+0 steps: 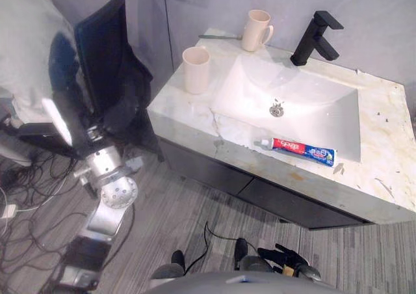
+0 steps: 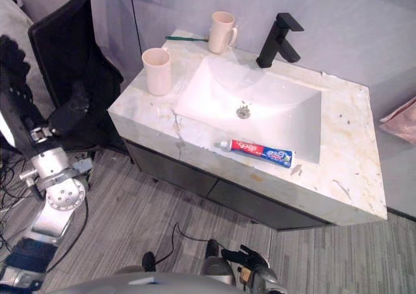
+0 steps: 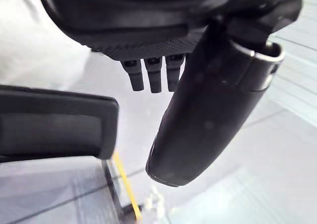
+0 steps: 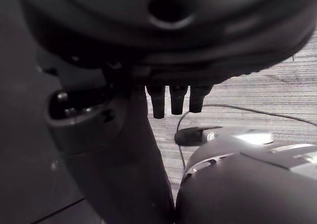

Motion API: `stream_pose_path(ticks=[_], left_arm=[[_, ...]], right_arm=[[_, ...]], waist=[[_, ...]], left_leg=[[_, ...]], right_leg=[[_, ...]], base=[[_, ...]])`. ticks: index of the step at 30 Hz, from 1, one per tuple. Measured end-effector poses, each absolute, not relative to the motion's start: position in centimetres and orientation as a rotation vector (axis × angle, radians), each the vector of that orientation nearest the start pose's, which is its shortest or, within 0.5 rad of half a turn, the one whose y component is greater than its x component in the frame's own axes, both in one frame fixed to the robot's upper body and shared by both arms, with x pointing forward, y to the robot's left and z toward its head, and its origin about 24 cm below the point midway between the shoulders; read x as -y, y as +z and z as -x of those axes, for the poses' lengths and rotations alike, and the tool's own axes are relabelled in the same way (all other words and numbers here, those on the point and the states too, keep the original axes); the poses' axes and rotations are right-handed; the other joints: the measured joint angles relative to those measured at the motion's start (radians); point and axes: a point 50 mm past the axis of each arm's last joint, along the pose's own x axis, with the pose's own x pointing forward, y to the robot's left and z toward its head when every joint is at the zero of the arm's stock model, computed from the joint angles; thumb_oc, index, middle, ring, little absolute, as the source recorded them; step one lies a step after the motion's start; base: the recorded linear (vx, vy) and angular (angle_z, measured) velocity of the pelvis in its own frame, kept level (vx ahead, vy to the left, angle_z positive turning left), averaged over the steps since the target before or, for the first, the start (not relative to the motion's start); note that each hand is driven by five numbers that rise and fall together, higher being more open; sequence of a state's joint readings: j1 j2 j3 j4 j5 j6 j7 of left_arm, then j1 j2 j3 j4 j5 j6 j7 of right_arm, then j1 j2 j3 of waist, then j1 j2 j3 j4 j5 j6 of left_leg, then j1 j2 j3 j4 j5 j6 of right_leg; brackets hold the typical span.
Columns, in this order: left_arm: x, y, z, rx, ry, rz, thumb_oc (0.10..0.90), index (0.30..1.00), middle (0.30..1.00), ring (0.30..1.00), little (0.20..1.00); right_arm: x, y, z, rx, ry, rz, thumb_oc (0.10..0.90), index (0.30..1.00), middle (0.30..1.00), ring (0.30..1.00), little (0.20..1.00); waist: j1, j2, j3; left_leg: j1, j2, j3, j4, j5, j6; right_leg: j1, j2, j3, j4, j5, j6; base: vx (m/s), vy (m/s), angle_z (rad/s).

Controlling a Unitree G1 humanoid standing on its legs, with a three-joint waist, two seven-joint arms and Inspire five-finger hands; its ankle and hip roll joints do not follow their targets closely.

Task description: Organize the bathroom.

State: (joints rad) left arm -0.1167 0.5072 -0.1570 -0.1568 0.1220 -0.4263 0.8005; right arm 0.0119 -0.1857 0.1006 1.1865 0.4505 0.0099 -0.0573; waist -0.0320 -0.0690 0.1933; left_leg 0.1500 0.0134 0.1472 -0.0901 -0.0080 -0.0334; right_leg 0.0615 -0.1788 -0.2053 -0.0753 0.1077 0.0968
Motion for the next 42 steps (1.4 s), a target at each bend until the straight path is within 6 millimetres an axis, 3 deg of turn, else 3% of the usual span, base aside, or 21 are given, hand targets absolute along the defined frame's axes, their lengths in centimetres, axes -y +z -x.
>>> stream_pose_path(ticks=[3,7,9,10,12,13,14,16,17,19,23,25,28,32,36,42], left_arm=[[-18.2,16.4,-24.7,0.834,0.262,-0.366,0.800,0.900,0.900,0.900,0.900],[-14.6,16.4,-25.5,0.772,-0.108,-0.588,0.800,0.900,0.900,0.900,0.900],[-13.5,16.2,-25.8,0.735,-0.221,-0.643,0.800,0.900,0.900,0.900,0.900],[-13.0,16.3,-26.0,0.727,-0.266,-0.677,0.800,0.900,0.900,0.900,0.900],[-11.7,16.1,-26.3,0.710,-0.337,-0.719,0.800,0.900,0.900,0.900,0.900],[-11.4,16.0,-26.2,0.716,-0.387,-0.776,0.800,0.900,0.900,0.900,0.900],[-11.5,16.1,-26.1,0.715,-0.403,-0.799,0.800,0.900,0.900,0.900,0.900],[-11.9,16.4,-26.1,0.695,-0.431,-0.844,0.800,0.900,0.900,0.900,0.900],[-12.0,16.3,-26.2,0.677,-0.442,-0.845,0.800,0.900,0.900,0.900,0.900],[-12.4,16.1,-26.4,0.618,-0.485,-0.844,0.800,0.900,0.900,0.900,0.900],[-12.4,16.2,-26.6,0.569,-0.528,-0.834,0.800,0.900,0.900,0.900,0.900],[-12.0,17.5,-27.0,0.605,-0.547,-0.826,0.800,0.900,0.900,0.900,0.900],[-12.0,18.6,-27.4,0.610,-0.562,-0.817,0.800,0.900,0.900,0.900,0.900],[-12.4,18.3,-27.6,0.545,-0.593,-0.786,0.800,0.900,0.900,0.900,0.900],[-12.5,18.0,-27.8,0.500,-0.620,-0.781,0.800,0.900,0.900,0.900,0.900],[-13.1,17.6,-28.0,0.388,-0.712,-0.783,0.800,0.900,0.900,0.900,0.900]], right_arm=[[21.7,-16.4,-9.1,-1.183,-0.345,-0.139,0.800,0.900,0.900,0.900,0.900],[21.9,-16.3,-9.9,-1.172,-0.333,-0.097,0.800,0.900,0.900,0.900,0.900],[22.1,-16.0,-10.7,-1.151,-0.329,-0.076,0.800,0.900,0.900,0.900,0.900],[22.3,-15.7,-11.9,-1.128,-0.321,-0.058,0.800,0.900,0.900,0.900,0.900],[22.6,-15.6,-12.2,-1.129,-0.322,-0.048,0.800,0.900,0.900,0.900,0.900],[22.5,-15.6,-12.1,-1.133,-0.317,-0.047,0.800,0.900,0.900,0.900,0.900],[22.5,-15.6,-12.0,-1.139,-0.307,-0.042,0.800,0.900,0.900,0.900,0.900],[22.5,-16.0,-11.1,-1.179,-0.291,-0.029,0.800,0.900,0.900,0.900,0.900],[22.7,-16.0,-10.7,-1.192,-0.294,-0.020,0.800,0.900,0.900,0.900,0.900],[24.0,-15.9,-10.0,-1.207,-0.308,0.018,0.800,0.900,0.900,0.900,0.900],[25.1,-15.6,-10.0,-1.197,-0.327,0.041,0.800,0.900,0.900,0.900,0.900],[25.7,-15.3,-10.2,-1.186,-0.340,0.060,0.800,0.900,0.900,0.900,0.900],[25.7,-15.3,-10.2,-1.188,-0.345,0.066,0.800,0.900,0.900,0.900,0.900],[26.3,-15.3,-9.5,-1.209,-0.354,0.091,0.800,0.900,0.900,0.900,0.900],[27.3,-15.0,-9.4,-1.199,-0.382,0.101,0.800,0.900,0.900,0.900,0.900],[27.4,-15.0,-9.4,-1.199,-0.384,0.102,0.800,0.900,0.900,0.900,0.900]], waist=[[-0.002,0.002,-0.004],[-0.025,0.008,-0.017],[-0.020,0.024,-0.021],[-0.015,0.057,-0.012],[-0.034,0.088,-0.009],[-0.027,0.081,-0.015],[-0.025,0.081,-0.017],[-0.020,0.051,-0.035],[-0.015,0.049,-0.041],[-0.006,0.102,-0.037],[-0.002,0.118,-0.036],[-0.020,0.143,-0.038],[-0.023,0.144,-0.034],[-0.014,0.156,-0.028],[-0.029,0.199,-0.021],[-0.023,0.201,-0.016]], left_leg=[[0.002,-0.004,0.008,0.000,-0.001,0.002],[-0.001,-0.006,0.052,0.000,-0.002,0.002],[-0.013,-0.001,0.096,0.011,-0.015,0.026],[-0.022,0.034,0.121,0.009,-0.012,0.038],[-0.017,0.061,0.127,0.007,-0.002,0.037],[-0.015,0.066,0.150,0.021,-0.016,0.011],[-0.014,0.064,0.161,0.026,-0.020,-0.001],[-0.004,0.048,0.171,0.039,-0.026,-0.013],[0.002,0.051,0.172,0.042,-0.024,-0.020],[0.002,0.069,0.164,0.054,-0.029,-0.029],[-0.003,0.077,0.112,0.097,-0.034,-0.044],[0.008,0.088,0.079,0.068,-0.045,-0.060],[-0.004,0.074,0.071,0.082,-0.045,-0.060],[-0.009,0.043,0.009,0.120,-0.045,-0.058],[-0.002,0.038,-0.003,0.073,-0.057,-0.038],[-0.003,0.032,-0.006,0.066,-0.059,-0.034]], right_leg=[[-0.004,-0.005,0.008,0.003,0.004,0.006],[-0.034,-0.004,-0.002,0.009,0.034,0.042],[-0.077,0.018,-0.021,0.012,0.099,0.094],[-0.106,0.030,-0.046,0.016,0.147,0.146],[-0.142,0.036,-0.108,0.143,0.077,0.076],[-0.141,0.041,-0.121,0.186,0.018,0.028],[-0.128,0.046,-0.121,0.169,0.009,0.014],[-0.048,0.054,-0.115,0.045,-0.001,-0.002],[-0.020,0.066,-0.108,0.002,0.018,-0.008],[-0.014,0.094,-0.094,-0.013,0.017,-0.022],[-0.003,0.094,-0.063,-0.007,0.011,-0.031],[-0.012,0.112,-0.066,-0.013,0.006,-0.027],[-0.023,0.103,-0.056,-0.014,0.005,-0.017],[-0.025,0.071,-0.011,-0.014,0.007,-0.011],[-0.046,0.069,-0.009,-0.014,0.024,0.014],[-0.049,0.058,-0.013,-0.014,0.031,0.023]], base=[[-0.02,0.047,-0.09],[-0.08,-0.007,-0.28],[-0.11,-0.049,-0.81],[-0.07,-0.125,-0.75],[-0.01,-0.201,-0.36],[0.03,-0.212,-0.44],[0.03,-0.210,-0.41],[0.01,-0.131,-0.20],[0.00,-0.098,-0.16],[-0.01,-0.074,-0.21],[0.00,-0.011,-0.26],[0.00,0.009,0.03],[0.02,0.015,-0.05],[0.08,0.081,-0.24],[0.03,0.057,-0.02],[0.01,0.023,0.02]])
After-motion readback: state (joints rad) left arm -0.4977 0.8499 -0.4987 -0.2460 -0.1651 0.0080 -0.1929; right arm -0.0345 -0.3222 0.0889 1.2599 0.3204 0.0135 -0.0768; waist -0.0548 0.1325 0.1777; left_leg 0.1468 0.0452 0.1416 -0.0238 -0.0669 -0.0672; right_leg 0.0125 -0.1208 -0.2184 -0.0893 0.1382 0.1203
